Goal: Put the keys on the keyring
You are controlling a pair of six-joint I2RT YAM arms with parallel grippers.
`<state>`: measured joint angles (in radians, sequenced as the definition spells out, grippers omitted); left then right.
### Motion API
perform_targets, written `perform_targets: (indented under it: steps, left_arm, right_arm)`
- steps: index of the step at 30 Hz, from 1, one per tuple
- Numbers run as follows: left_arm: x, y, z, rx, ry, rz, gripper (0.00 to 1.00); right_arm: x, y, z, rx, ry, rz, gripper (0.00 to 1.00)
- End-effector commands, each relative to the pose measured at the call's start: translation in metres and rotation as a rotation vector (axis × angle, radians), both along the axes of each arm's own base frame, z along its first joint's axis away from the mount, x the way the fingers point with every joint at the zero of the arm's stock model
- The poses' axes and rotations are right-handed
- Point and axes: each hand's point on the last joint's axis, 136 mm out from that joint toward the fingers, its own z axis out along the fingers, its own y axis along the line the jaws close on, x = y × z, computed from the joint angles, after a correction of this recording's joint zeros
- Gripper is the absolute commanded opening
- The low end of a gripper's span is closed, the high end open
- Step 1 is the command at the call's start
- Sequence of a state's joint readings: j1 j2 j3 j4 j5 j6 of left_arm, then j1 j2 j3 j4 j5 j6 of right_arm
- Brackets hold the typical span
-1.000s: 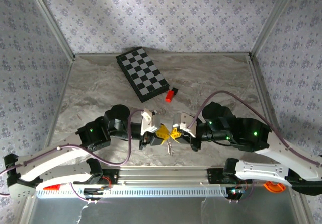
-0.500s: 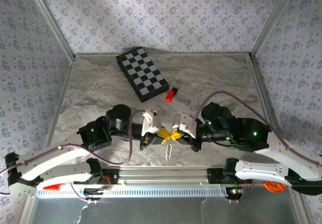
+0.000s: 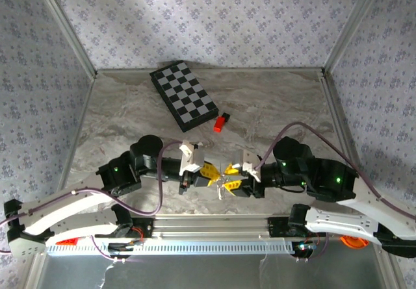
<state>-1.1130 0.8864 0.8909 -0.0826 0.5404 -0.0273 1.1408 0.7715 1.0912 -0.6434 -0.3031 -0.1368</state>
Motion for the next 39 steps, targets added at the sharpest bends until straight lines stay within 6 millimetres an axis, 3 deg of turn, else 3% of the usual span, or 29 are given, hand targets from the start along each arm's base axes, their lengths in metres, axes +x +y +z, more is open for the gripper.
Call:
perform_targets:
  steps: [1,7,16,29,39]
  left_arm:
    - [-0.012,0.003,0.02,-0.083,-0.019,-0.053,0.0]
    - [-0.015,0.005,0.025,-0.123,-0.022,-0.06,0.0]
    - [-0.013,0.008,0.029,-0.148,-0.031,-0.037,0.0]
    - [-0.012,0.009,0.039,-0.19,-0.048,-0.03,0.0]
    - [-0.012,0.006,0.039,-0.202,-0.041,-0.04,0.0]
  right_arm:
    - [0.0,0.004,0.013,0.067,0.004,0.002,0.32]
    - [0.003,0.002,0.015,0.077,-0.002,-0.018,0.2]
    - [0.005,-0.001,0.012,0.077,0.0,-0.034,0.25]
    - [0.009,-0.001,0.003,0.057,0.005,-0.053,0.08]
    - [0.015,0.002,-0.003,0.03,0.012,-0.074,0.13]
